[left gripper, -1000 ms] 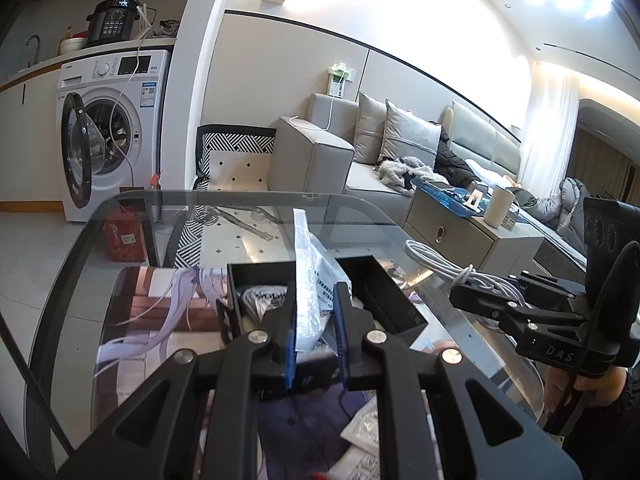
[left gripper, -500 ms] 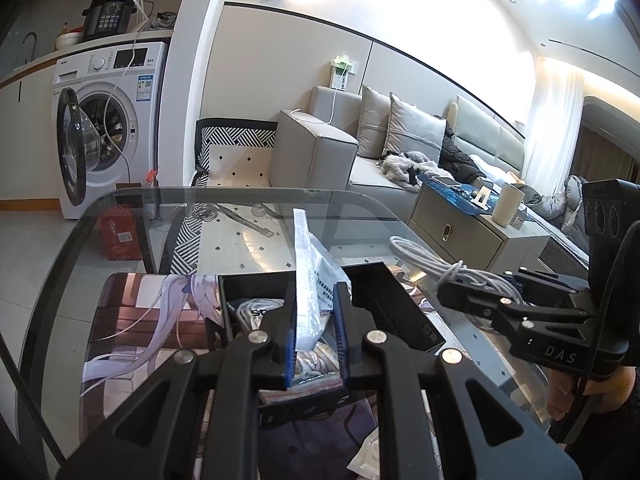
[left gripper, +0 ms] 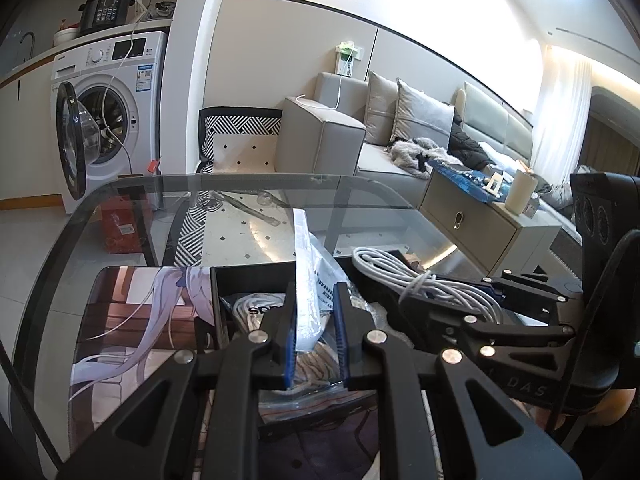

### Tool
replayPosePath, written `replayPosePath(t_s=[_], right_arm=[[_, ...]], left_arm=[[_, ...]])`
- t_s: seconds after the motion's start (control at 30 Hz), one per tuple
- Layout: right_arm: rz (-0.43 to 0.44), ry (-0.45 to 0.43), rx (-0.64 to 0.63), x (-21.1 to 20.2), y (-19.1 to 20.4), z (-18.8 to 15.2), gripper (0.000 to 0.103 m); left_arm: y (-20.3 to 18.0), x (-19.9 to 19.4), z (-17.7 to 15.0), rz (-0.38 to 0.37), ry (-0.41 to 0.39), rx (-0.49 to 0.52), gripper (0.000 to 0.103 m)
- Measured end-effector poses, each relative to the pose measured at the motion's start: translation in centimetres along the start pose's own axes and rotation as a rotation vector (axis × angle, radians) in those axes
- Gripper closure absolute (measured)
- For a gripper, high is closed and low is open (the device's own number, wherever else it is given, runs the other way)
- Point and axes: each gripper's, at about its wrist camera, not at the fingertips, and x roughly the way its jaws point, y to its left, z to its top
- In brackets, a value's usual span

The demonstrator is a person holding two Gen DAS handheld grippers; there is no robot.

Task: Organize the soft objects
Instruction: 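Carry the cable and white packet with both tools over the black box and lower them, then open both tools and lift them away from the box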

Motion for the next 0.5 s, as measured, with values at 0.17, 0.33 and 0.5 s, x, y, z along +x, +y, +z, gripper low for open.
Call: replayPosePath(t_s=[0.17, 0.33, 0.5], right_arm=[[-0.006, 0.016, -0.015, 1.3, 0.1, 0.2, 0.071], [-0.010, 0.039, -0.041, 2.5, 0.2, 0.3, 0.071], [-0.015, 0.061, -0.058, 3.4, 0.1, 0.1, 0.071]], left_arm=[[-0.1, 0.7, -0.2, 0.006, 0.020, 0.002, 0.090], [-0.2, 1.5, -0.7, 0.005, 0.043, 0.010, 0.090], [-0.2, 2.0, -0.8, 0.004, 0.061, 0.018, 0.090]])
